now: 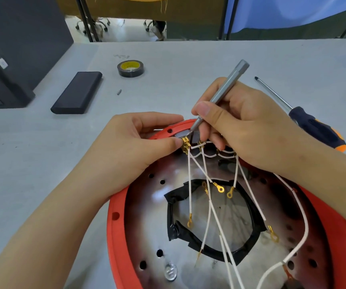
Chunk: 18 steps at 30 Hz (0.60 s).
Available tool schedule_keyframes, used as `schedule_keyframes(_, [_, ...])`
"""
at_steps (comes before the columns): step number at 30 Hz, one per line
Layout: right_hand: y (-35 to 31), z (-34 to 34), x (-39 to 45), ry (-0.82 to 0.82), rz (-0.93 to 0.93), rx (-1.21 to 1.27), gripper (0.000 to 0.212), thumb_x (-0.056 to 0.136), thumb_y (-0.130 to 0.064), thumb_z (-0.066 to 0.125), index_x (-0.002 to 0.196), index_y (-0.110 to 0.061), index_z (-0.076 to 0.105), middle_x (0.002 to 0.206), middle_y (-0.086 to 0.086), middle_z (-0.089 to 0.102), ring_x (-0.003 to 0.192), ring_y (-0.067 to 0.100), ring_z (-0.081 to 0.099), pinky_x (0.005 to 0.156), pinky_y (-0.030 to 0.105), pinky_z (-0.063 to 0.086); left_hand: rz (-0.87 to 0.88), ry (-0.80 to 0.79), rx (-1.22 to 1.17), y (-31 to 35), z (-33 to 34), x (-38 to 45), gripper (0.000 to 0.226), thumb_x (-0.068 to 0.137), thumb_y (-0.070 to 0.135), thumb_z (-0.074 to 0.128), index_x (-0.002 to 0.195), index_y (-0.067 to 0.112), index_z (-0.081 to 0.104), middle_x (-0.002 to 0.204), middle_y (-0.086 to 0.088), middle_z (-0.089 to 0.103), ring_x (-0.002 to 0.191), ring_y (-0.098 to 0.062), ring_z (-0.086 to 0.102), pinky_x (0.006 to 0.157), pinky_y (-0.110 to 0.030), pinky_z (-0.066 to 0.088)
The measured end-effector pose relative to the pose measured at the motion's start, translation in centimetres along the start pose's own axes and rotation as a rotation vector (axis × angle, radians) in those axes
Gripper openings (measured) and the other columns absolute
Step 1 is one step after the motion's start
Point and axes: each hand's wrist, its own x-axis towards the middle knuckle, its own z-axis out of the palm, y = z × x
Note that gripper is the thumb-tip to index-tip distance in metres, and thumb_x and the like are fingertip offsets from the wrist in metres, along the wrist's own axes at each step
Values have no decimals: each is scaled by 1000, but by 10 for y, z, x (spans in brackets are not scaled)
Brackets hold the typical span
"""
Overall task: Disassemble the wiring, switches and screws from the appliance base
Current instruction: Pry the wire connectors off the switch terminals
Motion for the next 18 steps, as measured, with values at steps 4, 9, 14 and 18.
schedule_keyframes(4, [0, -1, -1, 3, -5, 7, 9, 91, -33, 50, 84, -29, 55, 65, -2, 66, 47, 6, 53, 51, 16, 41, -2, -4, 6, 0, 1, -1, 33, 79, 14, 72, 108, 29, 71, 94, 10, 75, 90, -7, 70, 90, -31, 52])
schedule_keyframes(9, [-1, 0, -1, 10, -15, -62, 11, 96, -26, 52, 86, -26, 55, 66, -3, 67, 48, 6, 55, 52, 15, 41, -3, -2, 12, 0, 1, 0, 32, 79, 14, 73, 107, 29, 72, 94, 11, 75, 90, -6, 70, 88, -28, 52])
schedule_keyframes(14, [-4, 1, 1, 16, 10, -78, 13, 96, -22, 53, 84, -25, 55, 63, -4, 66, 46, 4, 53, 52, 15, 40, 6, -2, 10, -2, 0, 1, 30, 78, 14, 74, 103, 32, 73, 91, 13, 75, 86, -5, 71, 79, -20, 54])
schedule_keyframes(18, [-8, 1, 8, -18, 62, -101, 15, 98, -23, 49, 84, -23, 54, 58, -4, 63, 40, 5, 52, 49, 16, 41, 9, -9, 35, -3, -1, 2, 33, 74, 17, 78, 101, 35, 73, 91, 14, 75, 86, -5, 71, 78, -22, 55])
